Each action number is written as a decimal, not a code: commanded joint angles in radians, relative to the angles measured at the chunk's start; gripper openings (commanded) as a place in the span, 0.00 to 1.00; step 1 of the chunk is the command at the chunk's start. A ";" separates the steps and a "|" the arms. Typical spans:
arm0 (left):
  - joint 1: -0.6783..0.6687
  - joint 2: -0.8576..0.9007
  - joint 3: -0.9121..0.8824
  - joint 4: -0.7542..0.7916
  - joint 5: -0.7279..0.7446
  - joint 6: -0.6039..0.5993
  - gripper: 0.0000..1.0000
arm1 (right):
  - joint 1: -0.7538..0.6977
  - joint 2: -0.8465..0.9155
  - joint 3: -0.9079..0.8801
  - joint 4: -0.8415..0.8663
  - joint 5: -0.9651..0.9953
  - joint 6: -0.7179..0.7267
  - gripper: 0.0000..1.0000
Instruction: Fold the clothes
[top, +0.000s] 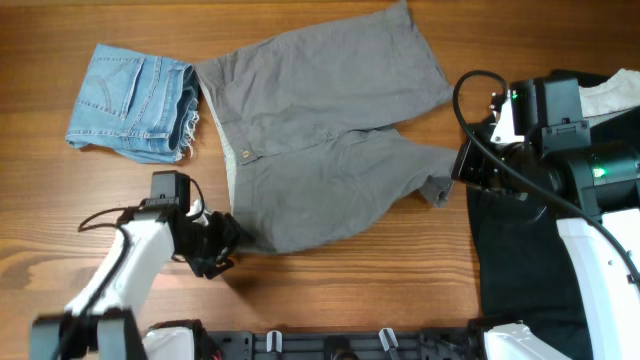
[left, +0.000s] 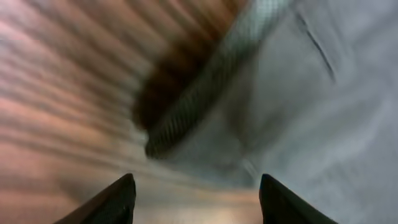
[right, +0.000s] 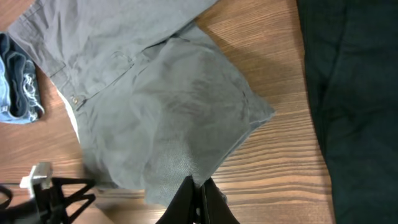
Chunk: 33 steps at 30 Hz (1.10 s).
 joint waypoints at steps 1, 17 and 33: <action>-0.006 0.099 -0.010 0.063 -0.087 -0.058 0.58 | -0.005 0.008 0.017 0.003 0.022 -0.011 0.04; 0.099 -0.304 0.609 -0.765 -0.312 0.179 0.04 | -0.005 -0.059 0.033 -0.077 0.182 -0.040 0.04; 0.042 0.018 0.790 -0.457 -0.400 0.179 0.04 | -0.004 0.286 0.095 0.465 0.193 -0.077 0.04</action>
